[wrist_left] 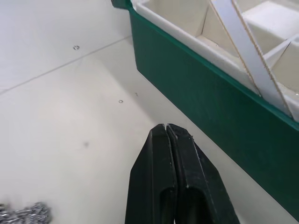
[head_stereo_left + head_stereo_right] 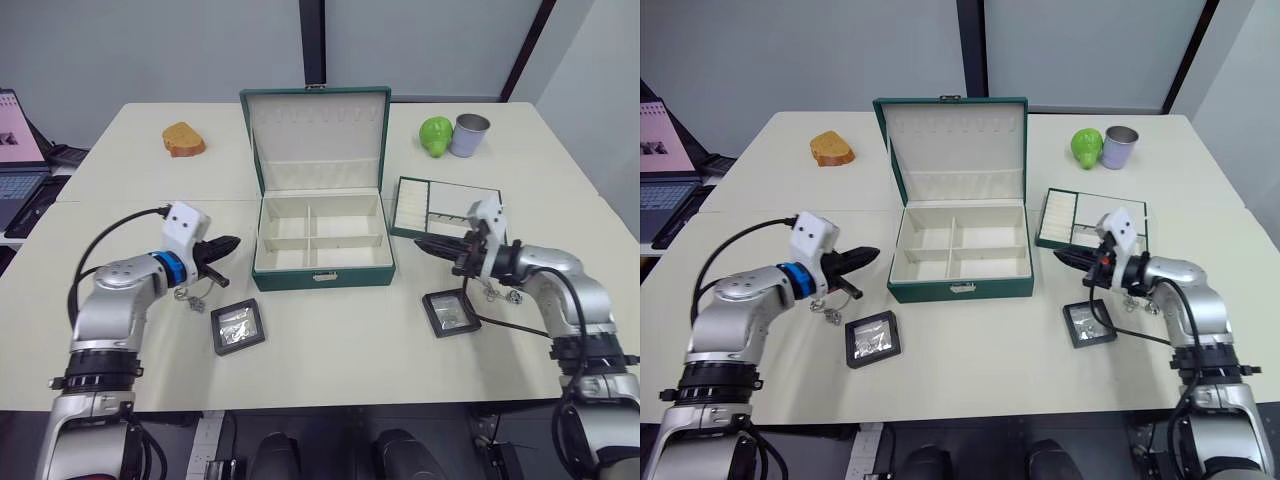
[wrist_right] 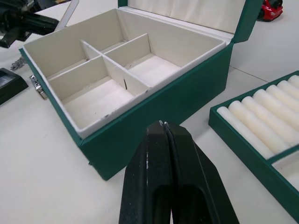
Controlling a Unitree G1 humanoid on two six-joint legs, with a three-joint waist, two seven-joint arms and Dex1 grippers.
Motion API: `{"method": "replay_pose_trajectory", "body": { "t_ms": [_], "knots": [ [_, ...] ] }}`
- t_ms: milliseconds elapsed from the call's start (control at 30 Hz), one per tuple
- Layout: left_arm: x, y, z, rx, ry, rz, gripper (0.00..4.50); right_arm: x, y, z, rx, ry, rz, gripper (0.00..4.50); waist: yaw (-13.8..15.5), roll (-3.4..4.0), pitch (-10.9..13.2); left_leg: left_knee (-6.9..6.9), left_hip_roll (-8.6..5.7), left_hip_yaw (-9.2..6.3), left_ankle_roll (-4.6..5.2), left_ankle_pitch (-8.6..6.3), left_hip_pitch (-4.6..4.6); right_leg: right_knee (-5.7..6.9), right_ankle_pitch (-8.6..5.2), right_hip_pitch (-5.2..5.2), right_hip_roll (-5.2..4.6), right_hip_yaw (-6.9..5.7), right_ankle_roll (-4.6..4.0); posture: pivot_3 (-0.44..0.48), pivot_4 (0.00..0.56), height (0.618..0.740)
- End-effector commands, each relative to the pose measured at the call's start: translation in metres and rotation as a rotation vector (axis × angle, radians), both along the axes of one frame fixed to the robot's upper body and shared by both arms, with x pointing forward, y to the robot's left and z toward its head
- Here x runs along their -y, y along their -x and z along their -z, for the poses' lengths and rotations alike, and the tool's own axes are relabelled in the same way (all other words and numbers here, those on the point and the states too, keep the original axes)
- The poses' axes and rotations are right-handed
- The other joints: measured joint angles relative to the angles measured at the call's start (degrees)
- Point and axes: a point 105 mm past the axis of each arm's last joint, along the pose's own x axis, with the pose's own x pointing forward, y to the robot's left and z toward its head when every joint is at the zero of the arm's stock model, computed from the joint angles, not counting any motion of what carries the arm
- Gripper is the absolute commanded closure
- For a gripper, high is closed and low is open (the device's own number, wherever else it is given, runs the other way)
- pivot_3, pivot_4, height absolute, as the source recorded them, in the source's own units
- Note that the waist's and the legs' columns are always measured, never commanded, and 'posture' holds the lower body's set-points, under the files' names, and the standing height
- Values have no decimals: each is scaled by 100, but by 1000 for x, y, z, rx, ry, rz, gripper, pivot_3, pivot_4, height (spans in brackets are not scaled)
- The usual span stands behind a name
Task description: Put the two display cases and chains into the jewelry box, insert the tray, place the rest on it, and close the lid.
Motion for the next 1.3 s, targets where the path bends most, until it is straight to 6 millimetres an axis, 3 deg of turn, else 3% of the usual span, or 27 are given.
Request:
{"method": "replay_pose_trajectory", "body": {
  "t_ms": [33, 200, 433, 500, 600, 833, 1300],
  "knots": [
    [-28, 21, -25, 30, 24, -5, 3606, 40, 16, -13, 18, 16, 34, 3890, 23, 0, 0, 0, 0, 1, 0, 0, 1, -1, 0, 0, 0, 1, 0, 0, 150, 740],
    [-63, 48, -40, 2, 64, -39, 2086, 97, 33, -19, -18, 64, 113, 2657, 37, 1, 2, -4, 0, 4, 1, 0, 4, -5, 0, -1, 0, 4, 0, 0, 150, 740],
    [-135, 95, -30, -130, -90, -193, 0, 169, 55, -25, -41, 153, 274, 702, 31, 4, 4, -12, 0, 21, 2, -1, 12, -13, -1, -4, 1, 21, -1, 0, 150, 740],
    [-152, 106, -23, -163, -123, -240, 0, 183, 62, -21, -59, 157, 310, 38, 31, 4, 4, -14, 1, 33, 3, -2, 14, -13, -1, -9, 0, 29, -2, 0, 150, 740],
    [-165, 116, -17, -179, -125, -284, 0, 193, 69, -12, -84, 179, 332, 38, 31, 4, 4, -15, 2, 41, 4, -3, 15, -11, -1, -13, 0, 35, -1, 0, 150, 740],
    [-170, 123, -6, -201, -141, -309, 0, 194, 69, -3, -85, 192, 338, 38, 38, 4, 5, -16, 5, 54, 4, -3, 13, -5, -1, -24, 1, 45, -1, 0, 150, 740],
    [-164, 117, -18, -167, -198, -232, 0, 192, 62, -6, -71, 181, 338, 38, 38, 3, 5, -16, 12, 92, 3, -2, 16, -1, -1, -35, 1, 68, -1, 0, 150, 740]
  ]
}}
